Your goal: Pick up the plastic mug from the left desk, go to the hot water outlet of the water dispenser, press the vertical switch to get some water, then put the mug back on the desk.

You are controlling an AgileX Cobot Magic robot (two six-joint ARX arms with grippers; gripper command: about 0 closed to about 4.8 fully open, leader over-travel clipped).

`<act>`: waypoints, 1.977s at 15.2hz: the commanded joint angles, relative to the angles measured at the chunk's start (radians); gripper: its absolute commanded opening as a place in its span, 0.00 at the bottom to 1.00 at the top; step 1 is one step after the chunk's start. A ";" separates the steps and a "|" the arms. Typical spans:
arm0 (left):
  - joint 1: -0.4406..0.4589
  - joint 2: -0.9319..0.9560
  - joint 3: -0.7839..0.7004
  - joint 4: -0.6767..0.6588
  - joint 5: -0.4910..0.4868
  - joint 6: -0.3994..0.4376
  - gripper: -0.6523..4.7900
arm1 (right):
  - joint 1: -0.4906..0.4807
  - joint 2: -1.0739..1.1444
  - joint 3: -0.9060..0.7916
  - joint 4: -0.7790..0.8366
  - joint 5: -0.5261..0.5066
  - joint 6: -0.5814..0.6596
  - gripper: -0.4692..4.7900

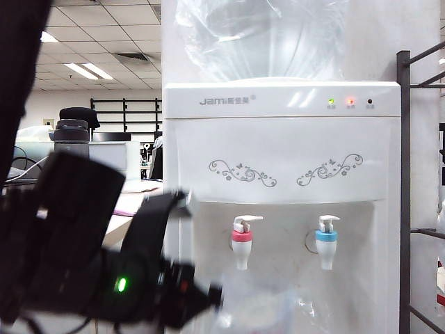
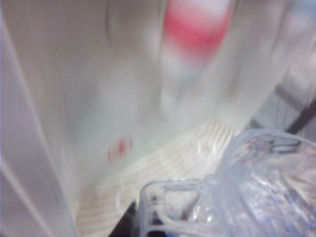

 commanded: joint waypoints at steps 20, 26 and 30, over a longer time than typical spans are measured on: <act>0.000 -0.283 -0.147 0.064 0.002 -0.011 0.11 | 0.000 0.000 0.004 0.010 -0.004 -0.003 0.08; 0.000 -0.287 -0.146 0.065 0.000 -0.011 0.11 | 0.000 0.000 0.004 0.010 -0.004 -0.003 0.08; 0.000 -0.287 -0.146 0.066 0.000 -0.011 0.11 | 0.000 0.000 0.004 0.010 -0.004 -0.003 0.08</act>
